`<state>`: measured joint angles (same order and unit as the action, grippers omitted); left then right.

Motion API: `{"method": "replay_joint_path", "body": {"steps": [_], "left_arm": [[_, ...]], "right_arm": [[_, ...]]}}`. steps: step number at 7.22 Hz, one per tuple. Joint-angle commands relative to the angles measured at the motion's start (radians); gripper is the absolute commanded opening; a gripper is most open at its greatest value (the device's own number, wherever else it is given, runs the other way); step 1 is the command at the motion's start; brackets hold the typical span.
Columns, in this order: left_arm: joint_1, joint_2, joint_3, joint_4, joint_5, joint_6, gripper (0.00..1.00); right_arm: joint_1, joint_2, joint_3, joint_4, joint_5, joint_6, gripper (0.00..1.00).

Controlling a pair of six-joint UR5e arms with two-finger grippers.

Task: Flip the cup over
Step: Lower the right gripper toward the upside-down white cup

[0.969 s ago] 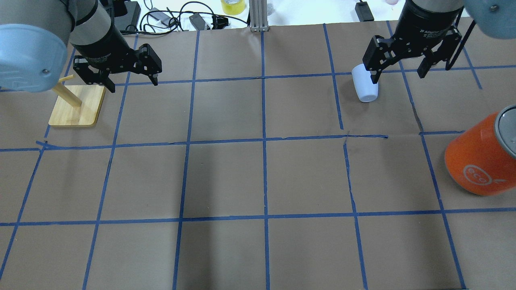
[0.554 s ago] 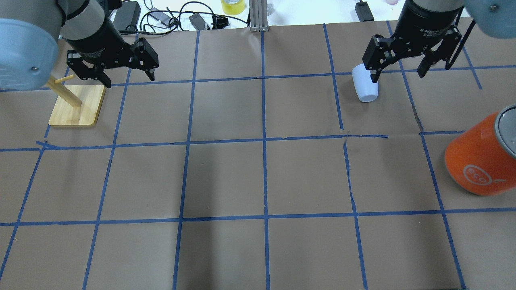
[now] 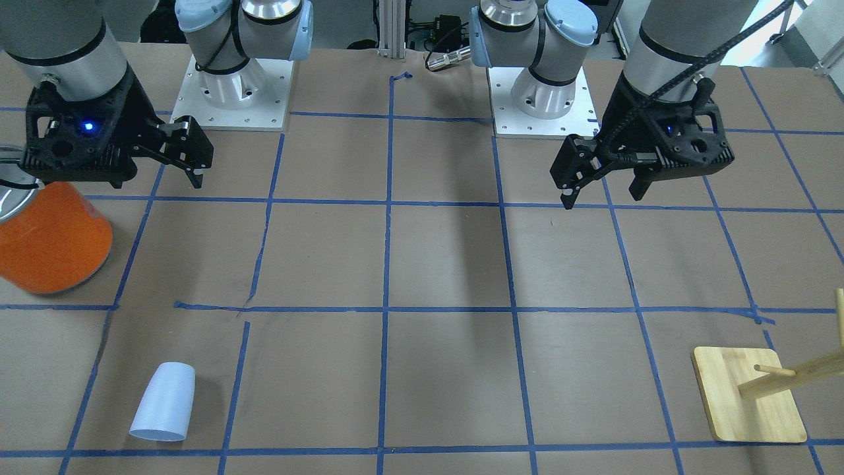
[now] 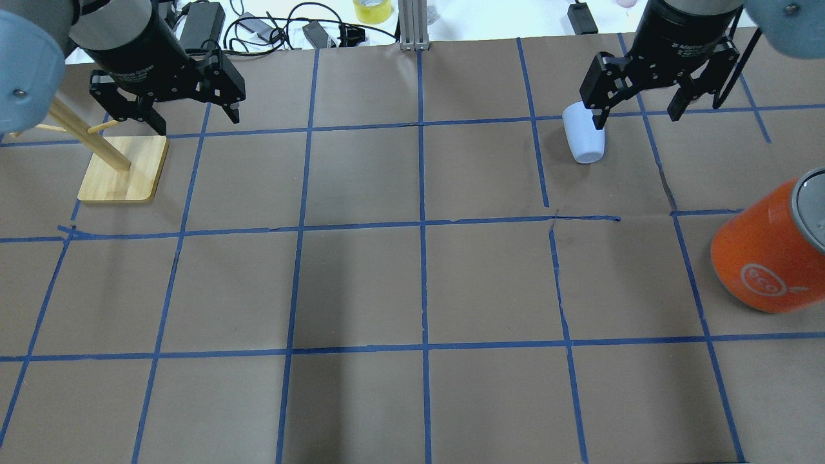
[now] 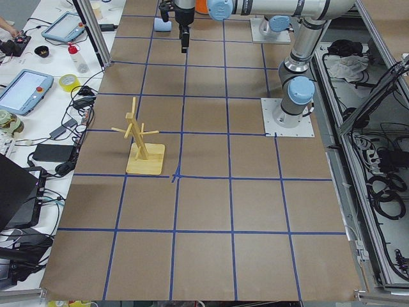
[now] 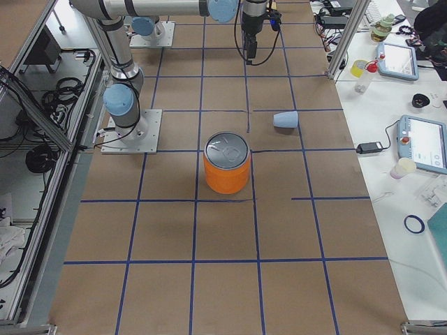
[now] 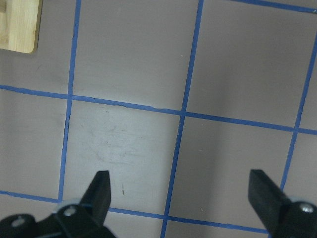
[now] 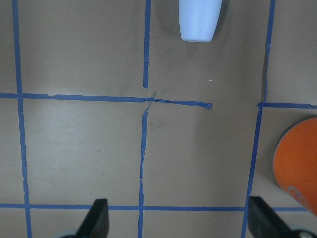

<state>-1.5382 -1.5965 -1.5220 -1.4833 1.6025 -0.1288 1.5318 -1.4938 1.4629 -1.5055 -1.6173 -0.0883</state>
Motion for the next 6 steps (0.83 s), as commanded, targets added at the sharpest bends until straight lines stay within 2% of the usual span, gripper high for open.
{"method": "replay_joint_path", "body": {"steps": [1,3,4,6], "left_arm": [[0.0,0.013,0.003,-0.029,0.002,0.0,1.0],[0.001,0.033,0.006,-0.055,0.008,-0.002,1.0],[0.0,0.033,0.0,-0.058,0.008,-0.002,1.0],[0.0,0.036,-0.004,-0.051,0.008,0.001,1.0]], "right_arm": [[-0.019,0.01,0.008,-0.031,-0.009,-0.014,1.0],[-0.028,0.014,0.017,-0.091,0.0,-0.002,1.0],[-0.036,0.047,0.017,-0.131,-0.007,-0.014,1.0],[-0.038,0.144,0.019,-0.281,-0.006,-0.019,1.0]]}}
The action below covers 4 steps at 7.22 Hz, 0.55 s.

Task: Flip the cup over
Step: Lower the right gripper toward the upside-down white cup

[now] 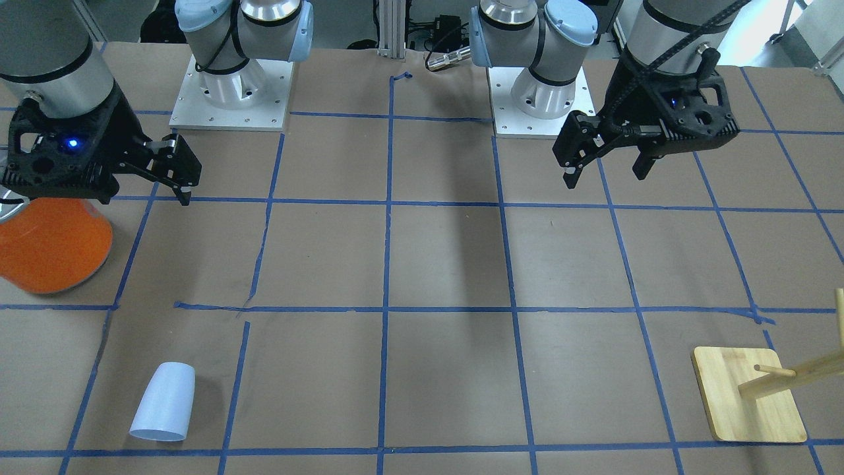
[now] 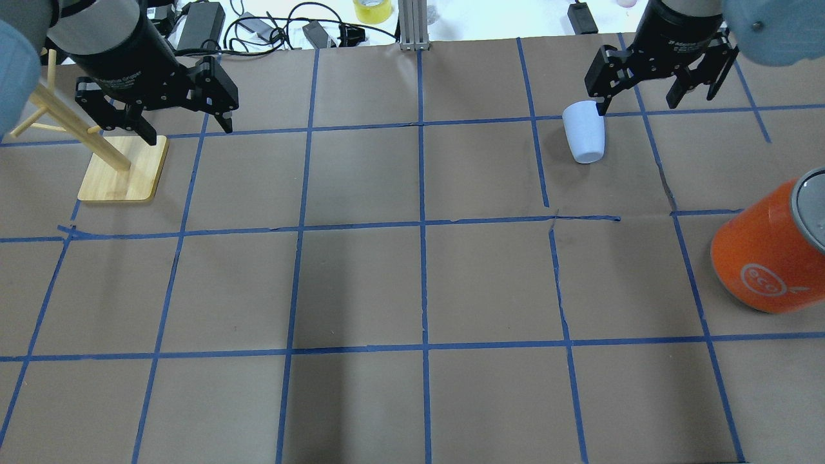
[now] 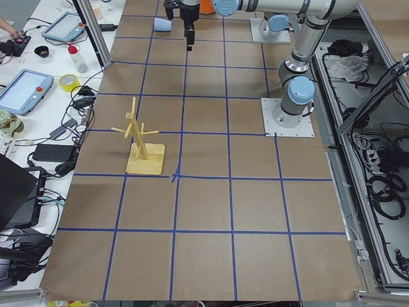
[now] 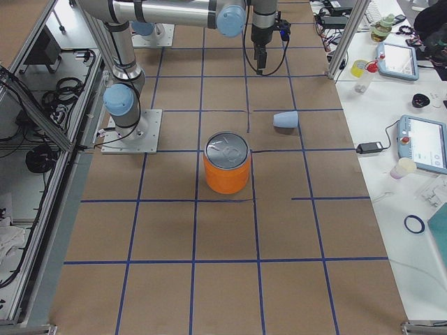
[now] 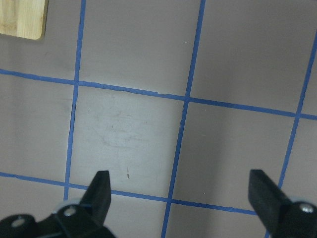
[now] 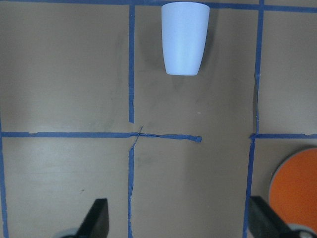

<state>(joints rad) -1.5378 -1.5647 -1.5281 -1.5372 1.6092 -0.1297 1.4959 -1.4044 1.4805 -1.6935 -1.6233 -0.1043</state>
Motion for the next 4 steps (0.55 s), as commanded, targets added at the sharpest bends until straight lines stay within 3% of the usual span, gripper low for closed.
{"method": "replay_joint_path", "body": {"steps": [1,4], "left_arm": [[-0.001,0.005,-0.004,0.003,0.0,0.002,1.0],[-0.001,0.006,-0.007,0.006,0.001,0.002,1.0]], "right_arm": [[-0.003,0.1,0.003,-0.135,-0.001,-0.002,1.0],[-0.066,0.268,0.017,-0.286,0.0,0.002,1.0]]}}
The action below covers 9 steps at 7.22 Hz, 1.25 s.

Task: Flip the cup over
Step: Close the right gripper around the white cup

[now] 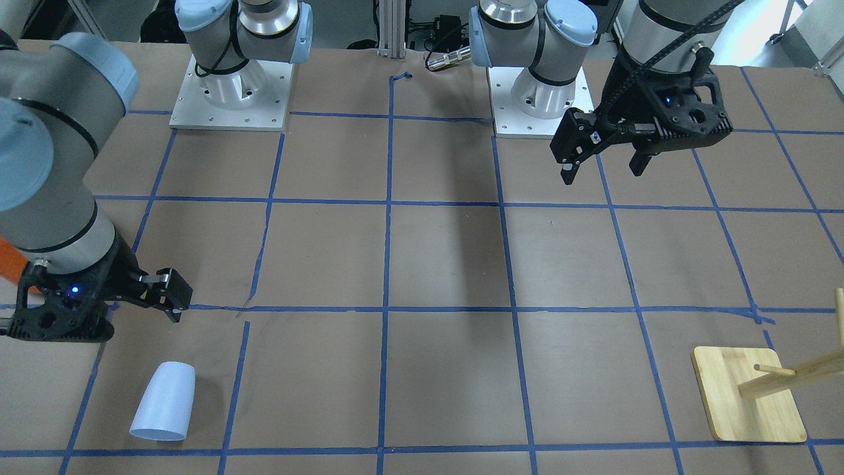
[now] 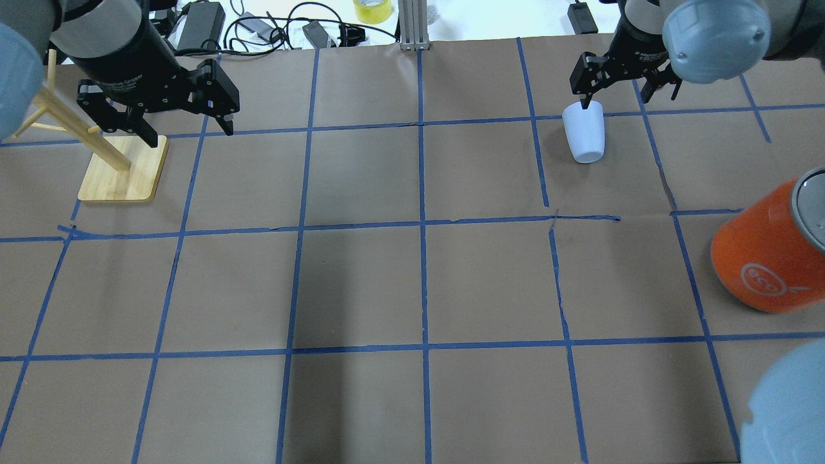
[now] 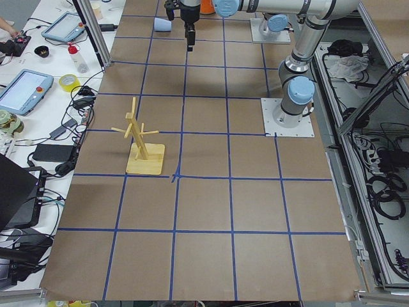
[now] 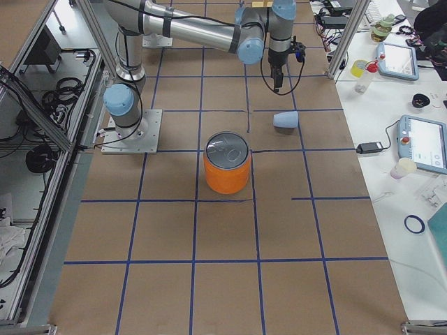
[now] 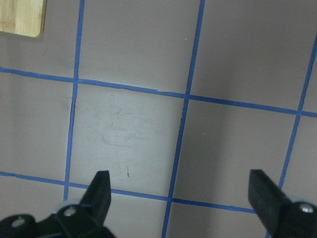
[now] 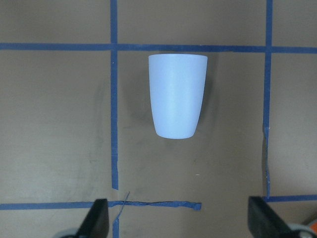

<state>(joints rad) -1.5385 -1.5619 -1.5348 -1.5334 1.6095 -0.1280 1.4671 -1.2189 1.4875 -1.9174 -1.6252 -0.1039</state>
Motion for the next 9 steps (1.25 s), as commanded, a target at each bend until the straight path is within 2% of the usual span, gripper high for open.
{"method": "replay_joint_path", "body": {"steps": [1,3,7,8,9], "left_arm": [[0.0,0.003,-0.004,0.001,0.001,0.001,1.0],[-0.002,0.006,-0.033,0.002,0.001,0.002,1.0],[-0.002,0.01,-0.034,0.006,0.0,-0.001,1.0],[-0.002,0.01,-0.034,0.006,-0.002,0.001,1.0],[-0.002,0.01,-0.033,0.006,-0.002,0.001,1.0]], "right_arm": [[-0.043,0.137,0.022,-0.145,0.004,0.01,1.0],[-0.044,0.221,0.023,-0.257,0.04,0.015,1.0],[-0.042,0.337,0.005,-0.371,0.05,0.015,1.0],[-0.044,0.335,-0.004,-0.379,0.05,0.015,0.94],[-0.042,0.337,-0.006,-0.379,0.05,0.015,0.6]]}}
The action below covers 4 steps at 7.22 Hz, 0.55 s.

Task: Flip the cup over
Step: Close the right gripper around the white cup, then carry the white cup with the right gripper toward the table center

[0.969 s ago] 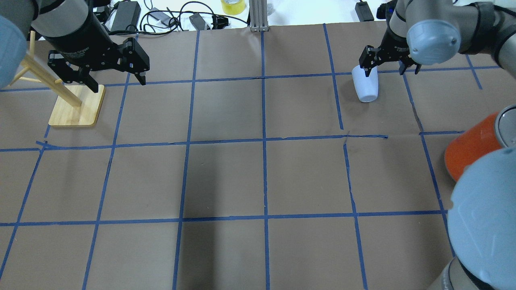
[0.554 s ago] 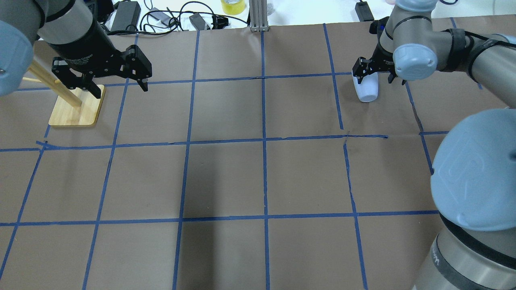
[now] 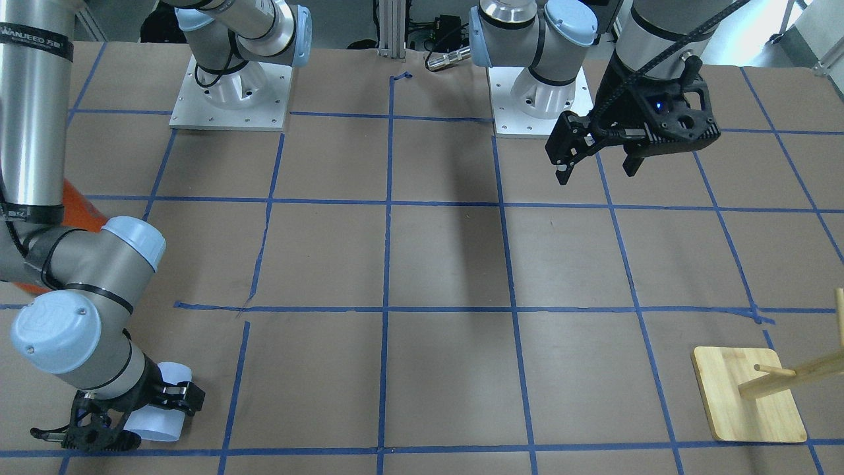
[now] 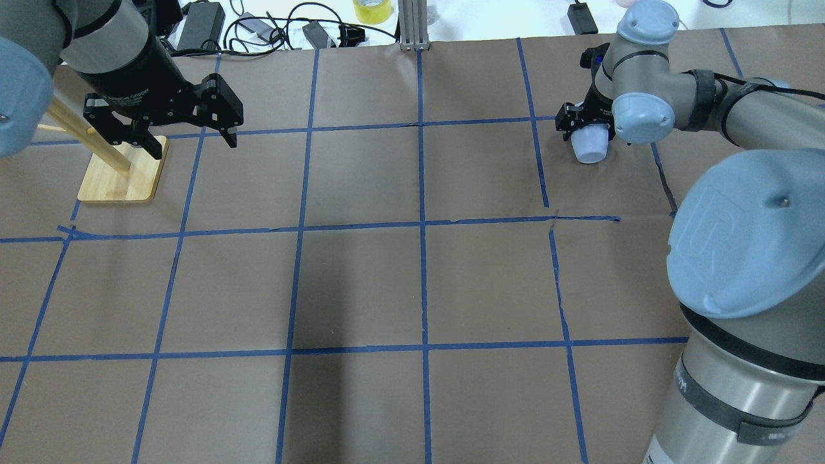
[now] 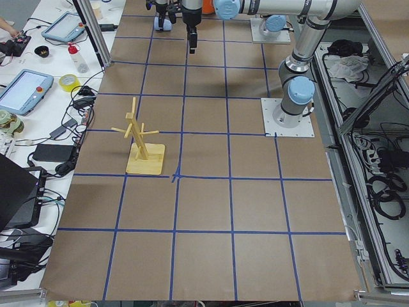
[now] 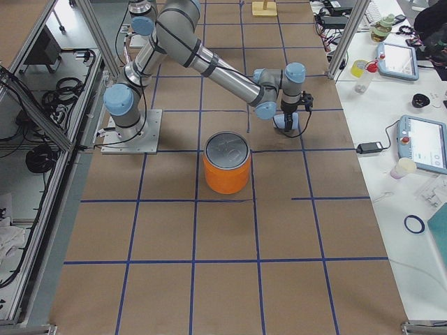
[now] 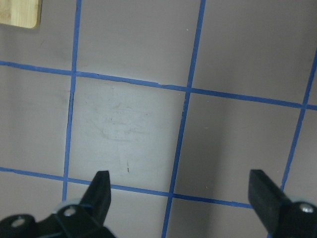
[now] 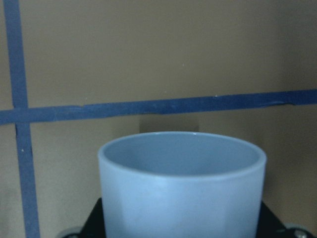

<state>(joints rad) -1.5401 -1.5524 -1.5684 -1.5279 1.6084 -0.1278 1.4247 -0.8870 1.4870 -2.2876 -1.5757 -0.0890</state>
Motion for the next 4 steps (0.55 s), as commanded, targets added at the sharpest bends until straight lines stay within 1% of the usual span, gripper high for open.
{"method": "replay_joint_path", "body": {"steps": [1,2,3,4], "left_arm": [[0.0,0.0,-0.001,0.002,-0.001,0.0,1.0],[0.0,0.0,-0.001,0.0,-0.001,0.0,1.0],[0.0,0.0,0.002,0.002,0.001,0.0,1.0],[0.001,0.0,0.004,0.002,0.002,0.002,1.0]], "right_arm": [[-0.001,-0.003,-0.008,-0.009,0.011,-0.005,0.34],[0.002,-0.016,-0.023,-0.024,0.025,-0.021,0.25],[0.008,-0.039,-0.03,-0.024,0.058,-0.073,0.22],[0.041,-0.061,-0.03,-0.024,0.059,-0.195,0.22]]}}
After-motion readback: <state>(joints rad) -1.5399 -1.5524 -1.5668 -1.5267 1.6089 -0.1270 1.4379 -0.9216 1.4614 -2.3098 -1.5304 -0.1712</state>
